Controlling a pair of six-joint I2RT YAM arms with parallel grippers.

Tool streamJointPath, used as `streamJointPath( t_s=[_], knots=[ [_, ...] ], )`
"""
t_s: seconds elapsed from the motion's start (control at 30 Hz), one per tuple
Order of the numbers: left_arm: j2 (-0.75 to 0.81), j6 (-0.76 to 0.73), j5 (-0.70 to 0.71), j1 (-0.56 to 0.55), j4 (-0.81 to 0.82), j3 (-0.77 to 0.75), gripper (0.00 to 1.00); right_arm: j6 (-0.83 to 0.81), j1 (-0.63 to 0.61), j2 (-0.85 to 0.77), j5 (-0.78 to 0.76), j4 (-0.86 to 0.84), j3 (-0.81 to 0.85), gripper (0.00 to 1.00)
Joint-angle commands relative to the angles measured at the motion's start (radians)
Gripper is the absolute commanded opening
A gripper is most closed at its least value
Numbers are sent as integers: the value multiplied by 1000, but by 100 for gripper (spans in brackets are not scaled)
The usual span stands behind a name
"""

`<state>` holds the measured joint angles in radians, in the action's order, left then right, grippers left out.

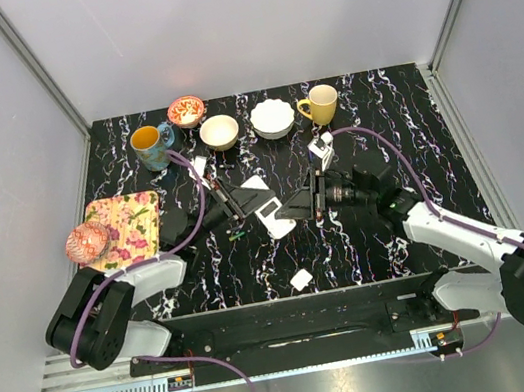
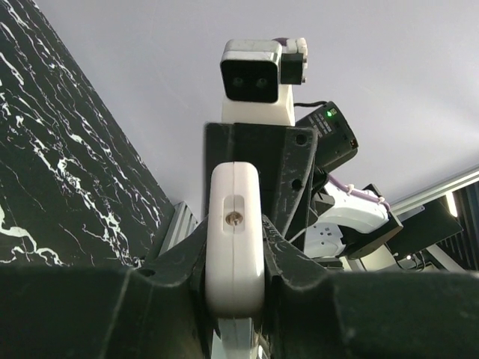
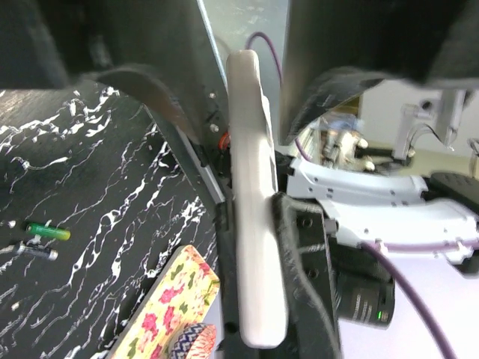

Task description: Load the batteries into the remote control

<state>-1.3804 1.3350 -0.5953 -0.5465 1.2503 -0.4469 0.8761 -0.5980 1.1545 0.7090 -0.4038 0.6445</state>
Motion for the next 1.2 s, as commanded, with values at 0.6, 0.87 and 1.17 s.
streamJointPath(
  t_s=[0.6, 0.87, 1.17],
  knots=[
    [570, -349, 375, 83, -664, 140, 0, -281, 83, -11, -773, 754, 173, 96],
    [667, -364, 359, 53, -917, 88, 0, -385, 43, 275, -1226, 945, 469, 100],
    [685, -413, 356, 37, -1098, -1, 0, -425, 121, 364, -860, 792, 546, 100]
  ],
)
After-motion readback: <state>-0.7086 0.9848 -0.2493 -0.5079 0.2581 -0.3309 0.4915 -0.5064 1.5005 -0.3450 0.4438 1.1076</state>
